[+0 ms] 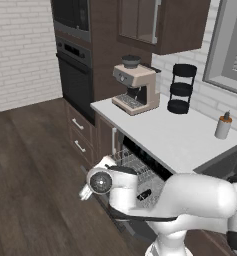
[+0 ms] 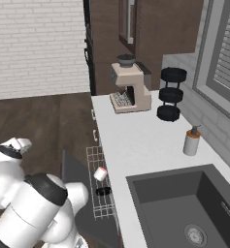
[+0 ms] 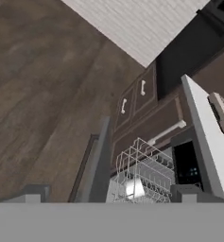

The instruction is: Pick up the cup and bowl from the counter, place them in the dishwasher, and close the dishwasher door.

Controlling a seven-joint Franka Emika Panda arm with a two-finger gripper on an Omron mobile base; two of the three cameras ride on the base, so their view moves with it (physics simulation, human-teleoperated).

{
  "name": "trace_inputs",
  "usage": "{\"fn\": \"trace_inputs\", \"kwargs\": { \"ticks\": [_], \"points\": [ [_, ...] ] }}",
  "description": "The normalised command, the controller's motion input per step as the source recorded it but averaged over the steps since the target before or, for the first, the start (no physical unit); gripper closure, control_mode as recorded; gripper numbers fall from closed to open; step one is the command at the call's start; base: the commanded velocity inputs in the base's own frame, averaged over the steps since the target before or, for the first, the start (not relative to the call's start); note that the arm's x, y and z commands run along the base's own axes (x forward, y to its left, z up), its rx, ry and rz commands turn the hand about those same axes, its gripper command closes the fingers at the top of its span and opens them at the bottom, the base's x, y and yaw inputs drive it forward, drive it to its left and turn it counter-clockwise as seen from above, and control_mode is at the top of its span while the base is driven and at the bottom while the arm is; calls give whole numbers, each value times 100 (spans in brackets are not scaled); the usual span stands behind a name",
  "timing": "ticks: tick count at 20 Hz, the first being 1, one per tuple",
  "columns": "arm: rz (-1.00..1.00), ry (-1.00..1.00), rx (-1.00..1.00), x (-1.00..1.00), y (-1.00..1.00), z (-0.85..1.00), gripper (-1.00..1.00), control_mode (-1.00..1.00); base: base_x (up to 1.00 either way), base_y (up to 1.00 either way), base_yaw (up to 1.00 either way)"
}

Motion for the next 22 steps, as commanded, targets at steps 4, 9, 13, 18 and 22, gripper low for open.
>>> {"fn": "trace_inputs", "kwargs": {
  "ticks": [4,9,13,18,22],
  "points": [
    [-28,13,-40,-47,52,32,-100,-100,0,0,0],
    [-21,10,-43,-8,57,-30,-100,-100,0,0,0],
    [-18,0,-41,0,36,-80,-100,-100,0,0,0],
    [-22,0,-41,0,9,-93,-100,-100,0,0,0],
    [-23,0,-35,9,0,-91,-100,-100,0,0,0]
  ]
}}
